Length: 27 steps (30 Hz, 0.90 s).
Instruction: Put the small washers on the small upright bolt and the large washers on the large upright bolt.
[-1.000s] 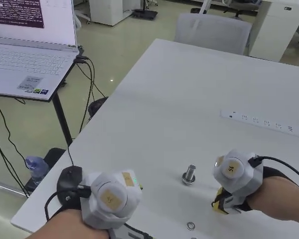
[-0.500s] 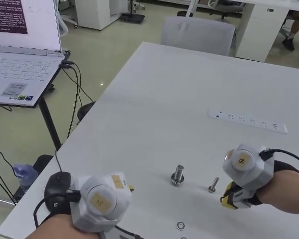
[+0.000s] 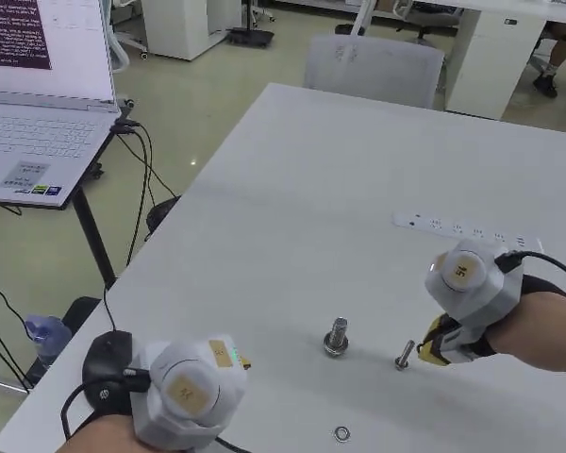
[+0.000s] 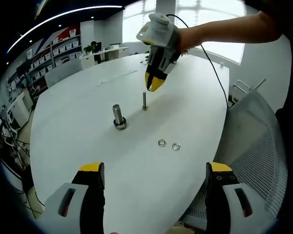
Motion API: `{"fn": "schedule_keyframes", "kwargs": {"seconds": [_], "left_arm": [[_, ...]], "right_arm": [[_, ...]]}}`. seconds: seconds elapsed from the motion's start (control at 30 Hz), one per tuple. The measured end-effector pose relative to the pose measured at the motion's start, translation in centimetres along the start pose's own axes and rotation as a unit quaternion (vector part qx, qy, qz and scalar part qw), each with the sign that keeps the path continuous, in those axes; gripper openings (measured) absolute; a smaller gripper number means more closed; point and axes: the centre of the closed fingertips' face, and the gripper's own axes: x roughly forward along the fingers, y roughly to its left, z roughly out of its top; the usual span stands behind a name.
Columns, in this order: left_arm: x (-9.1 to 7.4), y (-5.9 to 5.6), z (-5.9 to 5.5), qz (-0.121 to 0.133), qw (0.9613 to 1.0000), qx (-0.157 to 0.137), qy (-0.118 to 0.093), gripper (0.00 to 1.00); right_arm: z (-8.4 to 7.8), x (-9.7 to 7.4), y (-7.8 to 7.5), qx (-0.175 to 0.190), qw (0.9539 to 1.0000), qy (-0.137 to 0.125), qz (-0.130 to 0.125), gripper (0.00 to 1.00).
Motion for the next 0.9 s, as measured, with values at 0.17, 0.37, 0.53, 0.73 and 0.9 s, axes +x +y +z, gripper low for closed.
{"fn": "schedule_keyframes", "kwargs": {"seconds": [0.17,0.37,0.53,0.73,0.9], "left_arm": [[-0.1,0.0,0.2,-0.001,1.0000,-0.005,-0.006,0.87],[-0.1,0.0,0.5,-0.006,0.9998,-0.012,-0.016,0.92],[-0.1,-0.1,0.3,-0.006,0.9998,-0.010,-0.014,0.94],[0.0,-0.5,0.4,-0.011,0.9997,-0.014,-0.019,0.98],[0.1,-0.3,0.3,-0.010,0.9997,-0.013,-0.018,0.98]], "right_arm": [[0.6,0.1,-0.2,-0.004,1.0000,-0.002,-0.002,0.13],[0.9,0.7,-0.3,-0.009,1.0000,0.002,0.001,0.13],[0.9,1.0,-0.5,-0.012,0.9999,0.008,-0.001,0.13],[0.6,1.2,-0.6,-0.009,0.9999,0.012,0.001,0.13],[0.6,1.4,-0.6,-0.010,0.9998,0.015,0.004,0.13]]}}
